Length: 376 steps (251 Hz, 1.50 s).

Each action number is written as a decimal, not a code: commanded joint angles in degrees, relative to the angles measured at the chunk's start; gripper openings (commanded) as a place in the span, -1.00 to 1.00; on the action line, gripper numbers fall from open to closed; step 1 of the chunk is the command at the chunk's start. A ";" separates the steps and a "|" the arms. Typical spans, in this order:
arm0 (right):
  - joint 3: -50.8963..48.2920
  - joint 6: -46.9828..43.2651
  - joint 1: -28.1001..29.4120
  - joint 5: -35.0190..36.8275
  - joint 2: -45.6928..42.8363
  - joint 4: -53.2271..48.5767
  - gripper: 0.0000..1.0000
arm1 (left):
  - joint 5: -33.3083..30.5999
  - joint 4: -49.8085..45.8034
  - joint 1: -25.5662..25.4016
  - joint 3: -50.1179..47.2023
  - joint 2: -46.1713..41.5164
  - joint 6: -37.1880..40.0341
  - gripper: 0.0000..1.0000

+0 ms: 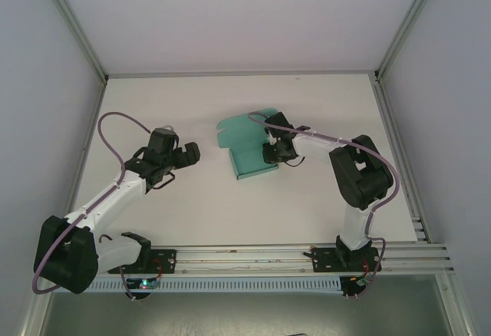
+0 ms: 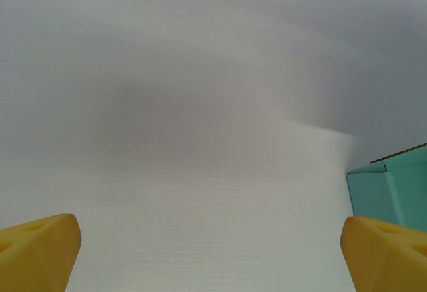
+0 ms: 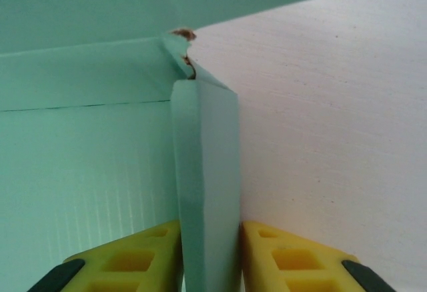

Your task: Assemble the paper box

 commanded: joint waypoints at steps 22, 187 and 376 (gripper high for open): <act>2.02 -0.06 1.81 10.87 4.68 -7.61 -0.67 | -2.38 -1.04 0.57 1.06 -1.63 1.24 0.99; -4.64 -3.12 1.12 -17.01 -26.87 25.35 -1.00 | 6.87 12.25 2.16 -1.36 -6.13 3.59 0.99; 0.96 -15.26 12.51 -9.77 -20.74 19.57 -1.00 | 44.80 37.54 1.80 11.03 8.92 4.24 1.00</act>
